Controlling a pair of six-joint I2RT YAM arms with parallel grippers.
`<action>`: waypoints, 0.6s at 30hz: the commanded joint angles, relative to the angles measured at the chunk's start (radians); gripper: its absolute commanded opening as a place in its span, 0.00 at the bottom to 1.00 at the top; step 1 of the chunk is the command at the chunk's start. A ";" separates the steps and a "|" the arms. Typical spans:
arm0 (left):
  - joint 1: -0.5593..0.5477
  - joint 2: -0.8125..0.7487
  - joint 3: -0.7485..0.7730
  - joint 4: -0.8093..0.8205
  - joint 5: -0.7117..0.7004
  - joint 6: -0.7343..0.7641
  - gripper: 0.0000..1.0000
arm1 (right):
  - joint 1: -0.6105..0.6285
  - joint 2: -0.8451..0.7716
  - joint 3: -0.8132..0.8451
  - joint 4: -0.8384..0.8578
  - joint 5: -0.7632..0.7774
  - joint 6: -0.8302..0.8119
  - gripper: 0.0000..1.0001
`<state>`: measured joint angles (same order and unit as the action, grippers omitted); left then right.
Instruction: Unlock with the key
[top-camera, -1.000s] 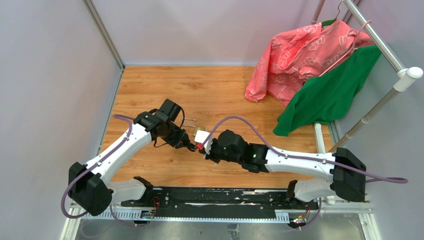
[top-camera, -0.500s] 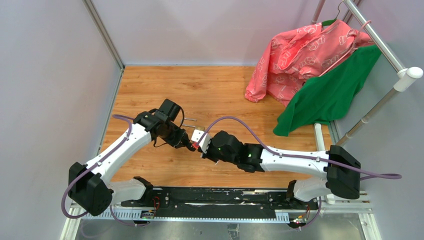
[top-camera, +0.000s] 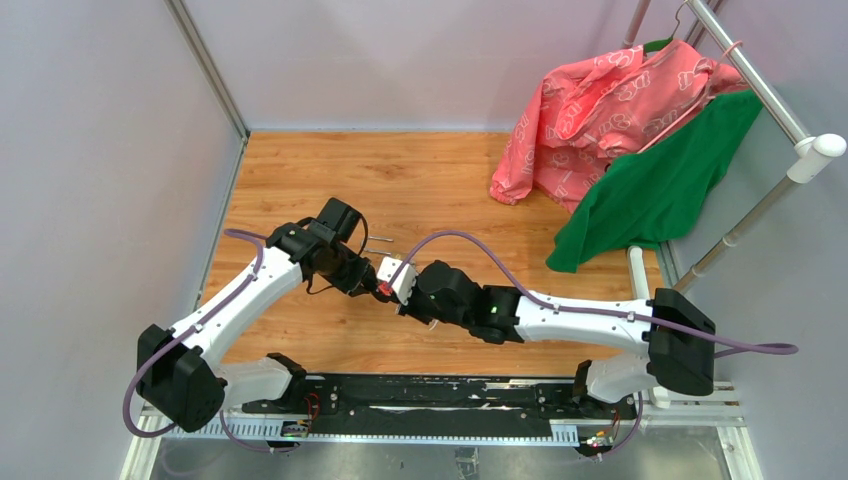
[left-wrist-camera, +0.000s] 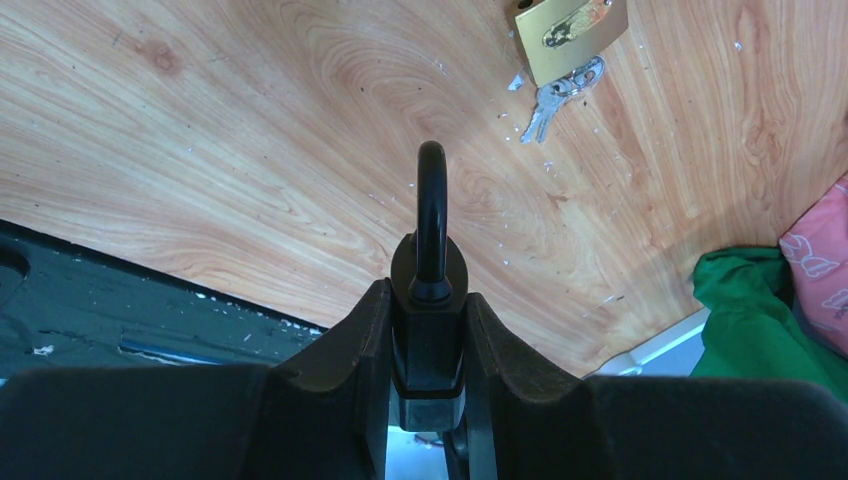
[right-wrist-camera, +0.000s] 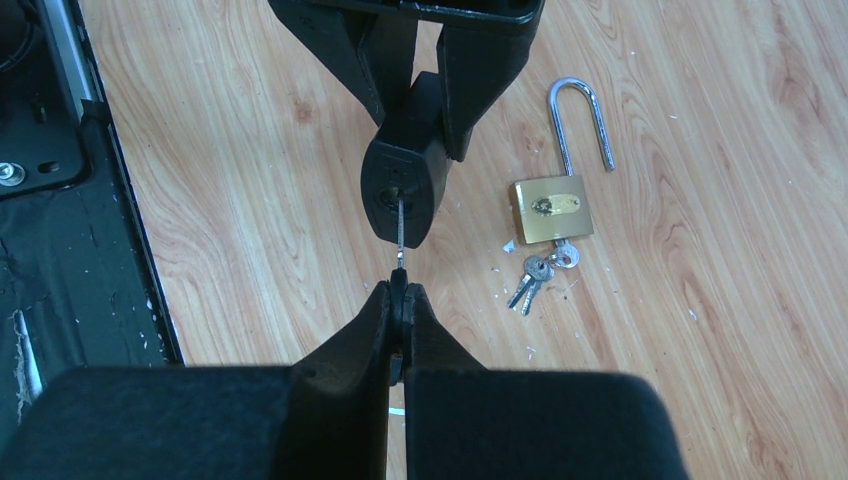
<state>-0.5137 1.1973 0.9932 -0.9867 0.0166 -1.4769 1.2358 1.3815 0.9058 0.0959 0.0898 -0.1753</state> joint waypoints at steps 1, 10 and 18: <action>0.006 -0.005 0.034 0.013 0.016 -0.010 0.00 | 0.022 0.015 0.041 0.004 0.024 0.025 0.00; 0.006 -0.021 0.028 0.011 0.031 -0.009 0.00 | 0.042 0.043 0.084 -0.033 0.072 0.063 0.00; 0.006 -0.053 0.007 -0.002 0.014 -0.023 0.00 | 0.068 0.083 0.145 -0.091 0.170 0.082 0.00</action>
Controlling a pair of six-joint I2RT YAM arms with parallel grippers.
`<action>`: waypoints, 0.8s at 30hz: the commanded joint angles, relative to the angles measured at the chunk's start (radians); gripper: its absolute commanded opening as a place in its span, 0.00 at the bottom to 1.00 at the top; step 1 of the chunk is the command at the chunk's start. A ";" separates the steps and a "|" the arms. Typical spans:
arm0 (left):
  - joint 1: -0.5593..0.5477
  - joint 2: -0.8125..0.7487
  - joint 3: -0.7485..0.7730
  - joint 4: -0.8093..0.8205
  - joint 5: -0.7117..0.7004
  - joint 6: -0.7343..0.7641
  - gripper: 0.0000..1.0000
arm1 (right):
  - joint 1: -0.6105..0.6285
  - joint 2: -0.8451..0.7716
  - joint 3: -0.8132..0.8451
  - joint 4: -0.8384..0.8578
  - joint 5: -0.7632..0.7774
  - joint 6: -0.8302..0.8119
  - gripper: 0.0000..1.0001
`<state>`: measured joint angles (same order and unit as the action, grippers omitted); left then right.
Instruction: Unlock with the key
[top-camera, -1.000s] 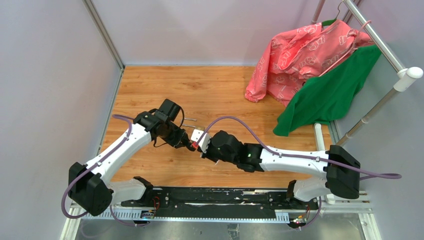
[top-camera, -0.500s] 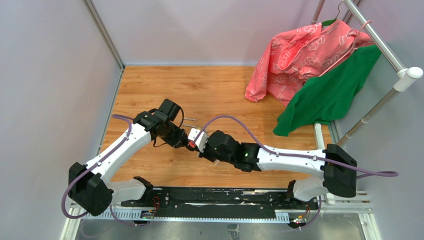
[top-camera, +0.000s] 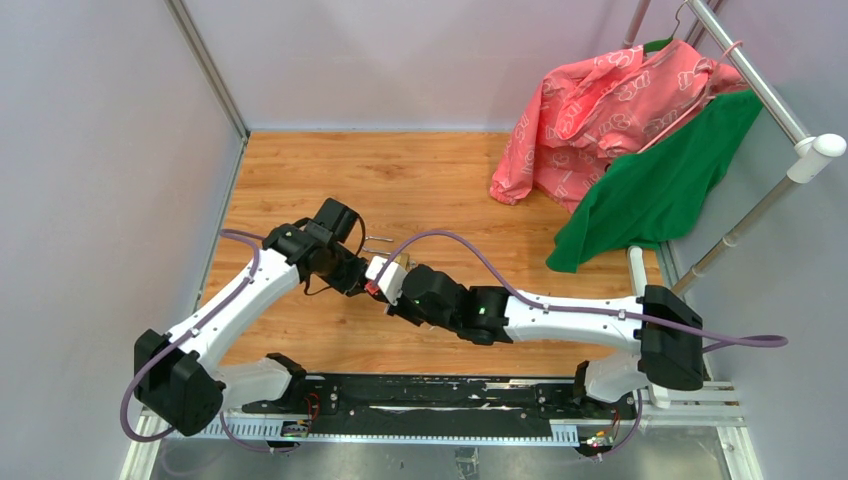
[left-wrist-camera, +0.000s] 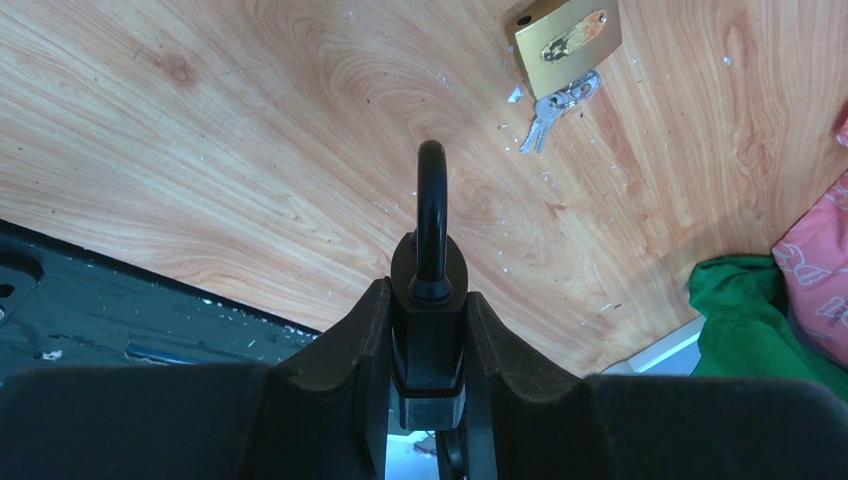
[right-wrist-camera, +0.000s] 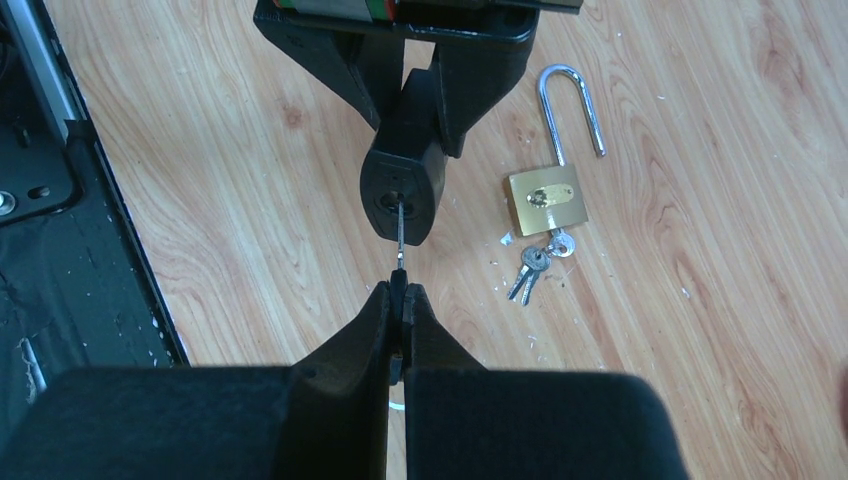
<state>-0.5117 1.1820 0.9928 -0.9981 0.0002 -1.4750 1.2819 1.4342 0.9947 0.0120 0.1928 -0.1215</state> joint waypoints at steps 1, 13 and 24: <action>0.004 -0.034 0.009 0.009 0.031 -0.024 0.00 | 0.021 0.033 0.061 -0.030 0.078 0.033 0.00; 0.008 -0.018 0.016 0.007 0.028 -0.013 0.00 | 0.022 0.054 0.063 -0.032 0.127 0.044 0.00; 0.012 -0.025 0.019 -0.006 0.083 0.029 0.00 | 0.021 0.054 0.067 -0.056 0.181 0.026 0.00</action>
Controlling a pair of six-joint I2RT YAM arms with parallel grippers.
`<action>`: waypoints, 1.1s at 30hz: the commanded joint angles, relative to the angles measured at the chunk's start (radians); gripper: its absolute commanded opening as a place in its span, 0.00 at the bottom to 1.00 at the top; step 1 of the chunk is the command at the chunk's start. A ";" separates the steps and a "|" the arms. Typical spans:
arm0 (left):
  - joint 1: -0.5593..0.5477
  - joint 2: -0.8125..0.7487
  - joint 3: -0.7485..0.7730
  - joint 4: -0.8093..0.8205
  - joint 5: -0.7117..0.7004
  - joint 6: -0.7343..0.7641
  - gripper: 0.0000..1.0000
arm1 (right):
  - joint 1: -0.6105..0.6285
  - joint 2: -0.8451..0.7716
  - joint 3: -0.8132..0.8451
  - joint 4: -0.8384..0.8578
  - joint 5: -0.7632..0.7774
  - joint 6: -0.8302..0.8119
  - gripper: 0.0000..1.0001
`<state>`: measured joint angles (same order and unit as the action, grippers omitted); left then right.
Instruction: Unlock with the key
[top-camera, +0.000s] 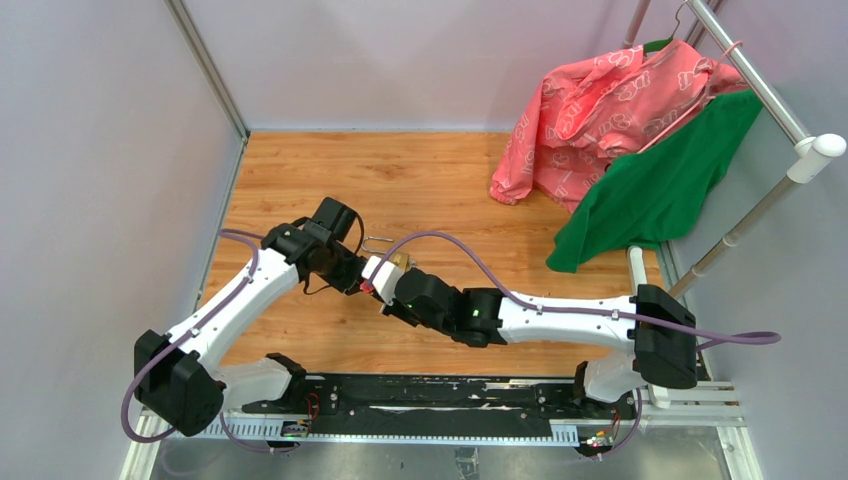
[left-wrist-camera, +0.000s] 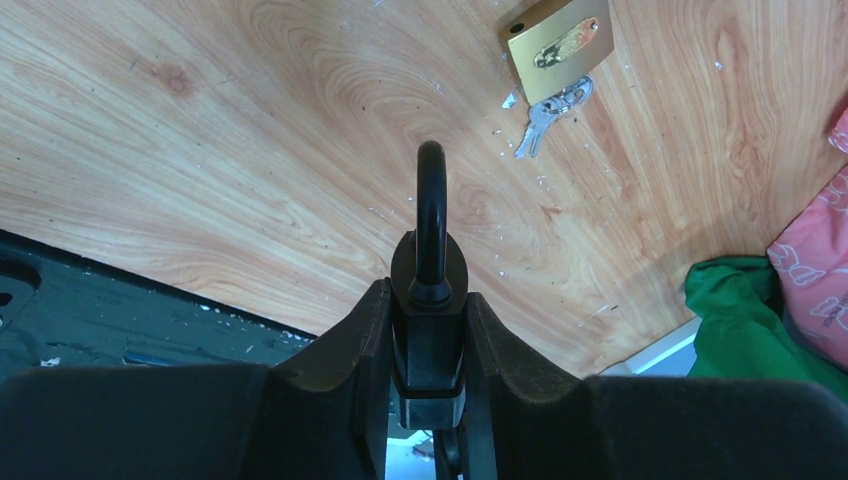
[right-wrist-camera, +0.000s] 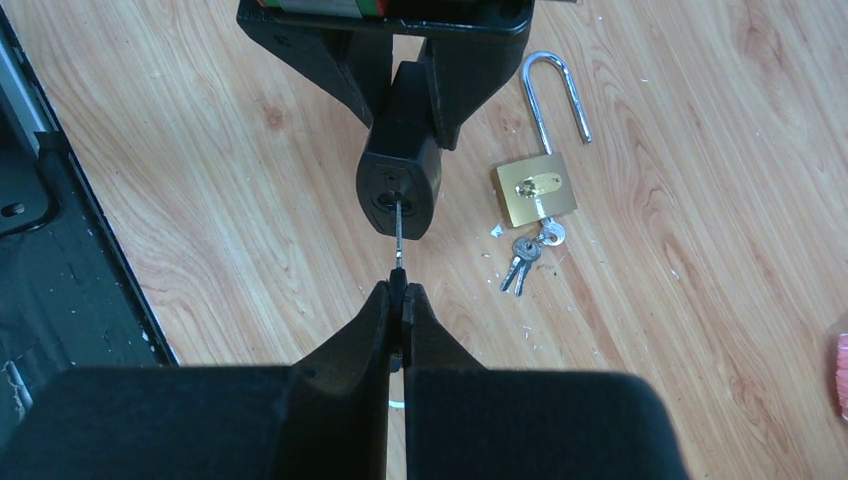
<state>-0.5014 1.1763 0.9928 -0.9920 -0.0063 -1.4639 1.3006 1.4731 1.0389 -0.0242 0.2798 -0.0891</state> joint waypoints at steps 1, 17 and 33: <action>0.001 -0.028 0.018 -0.015 0.078 0.013 0.00 | 0.003 0.018 0.028 -0.027 0.102 -0.004 0.00; 0.001 -0.015 0.042 -0.065 0.079 0.006 0.00 | 0.004 0.103 0.128 -0.068 0.134 0.073 0.00; 0.022 -0.013 0.062 -0.068 0.229 0.024 0.00 | 0.060 0.176 0.130 0.076 0.478 0.053 0.00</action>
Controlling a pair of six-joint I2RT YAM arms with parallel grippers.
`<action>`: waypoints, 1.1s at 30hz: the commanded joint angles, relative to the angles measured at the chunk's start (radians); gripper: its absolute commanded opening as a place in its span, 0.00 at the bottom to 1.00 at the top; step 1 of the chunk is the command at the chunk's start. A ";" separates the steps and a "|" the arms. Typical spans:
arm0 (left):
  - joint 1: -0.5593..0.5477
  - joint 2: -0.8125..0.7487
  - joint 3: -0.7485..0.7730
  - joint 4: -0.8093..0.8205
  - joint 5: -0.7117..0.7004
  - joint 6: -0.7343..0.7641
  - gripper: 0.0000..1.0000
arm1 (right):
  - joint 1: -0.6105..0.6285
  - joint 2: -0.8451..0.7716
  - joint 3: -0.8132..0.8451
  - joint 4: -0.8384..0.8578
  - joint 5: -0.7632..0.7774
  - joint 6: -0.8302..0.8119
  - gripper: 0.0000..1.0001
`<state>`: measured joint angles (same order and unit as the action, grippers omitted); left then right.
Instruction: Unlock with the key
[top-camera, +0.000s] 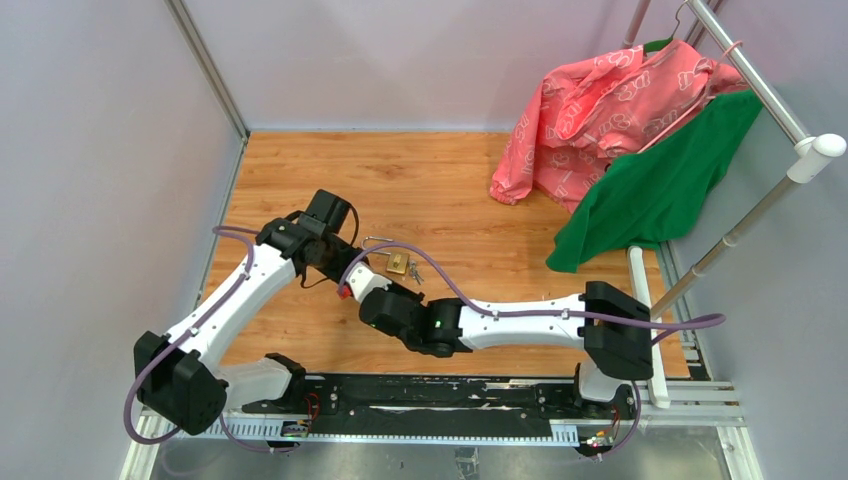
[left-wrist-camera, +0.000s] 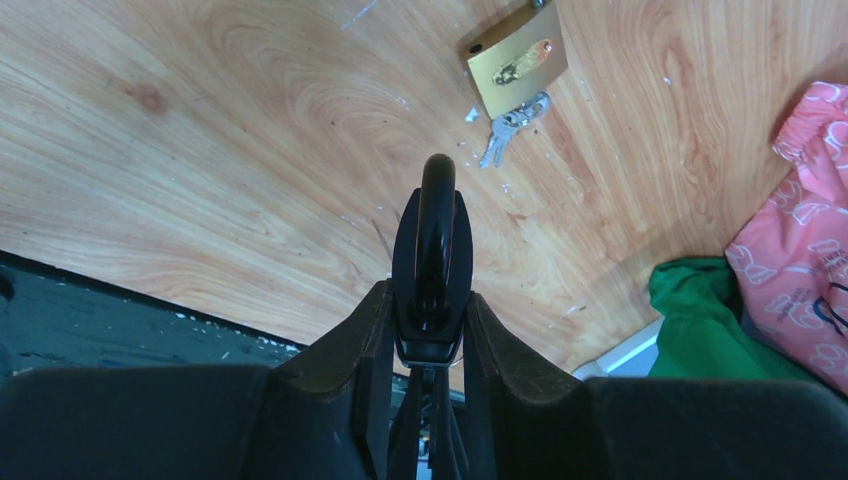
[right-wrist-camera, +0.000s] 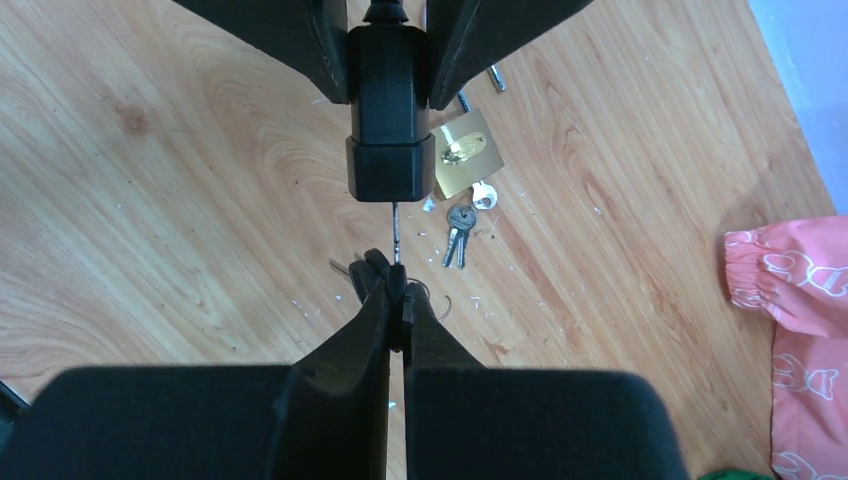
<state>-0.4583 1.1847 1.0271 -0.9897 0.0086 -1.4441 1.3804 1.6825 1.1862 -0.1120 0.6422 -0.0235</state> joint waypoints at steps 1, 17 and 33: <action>-0.020 -0.022 0.024 -0.070 0.213 0.001 0.00 | -0.020 -0.052 -0.036 0.197 0.098 -0.018 0.00; 0.109 -0.032 0.000 -0.075 0.257 0.054 0.00 | -0.021 -0.269 -0.252 0.370 -0.080 -0.021 0.00; 0.158 -0.011 0.003 -0.076 0.262 0.087 0.00 | -0.017 -0.360 -0.322 0.337 -0.096 -0.015 0.00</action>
<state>-0.3302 1.1679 1.0302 -1.0340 0.2947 -1.3937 1.3777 1.3827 0.8738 0.1875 0.4900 -0.0460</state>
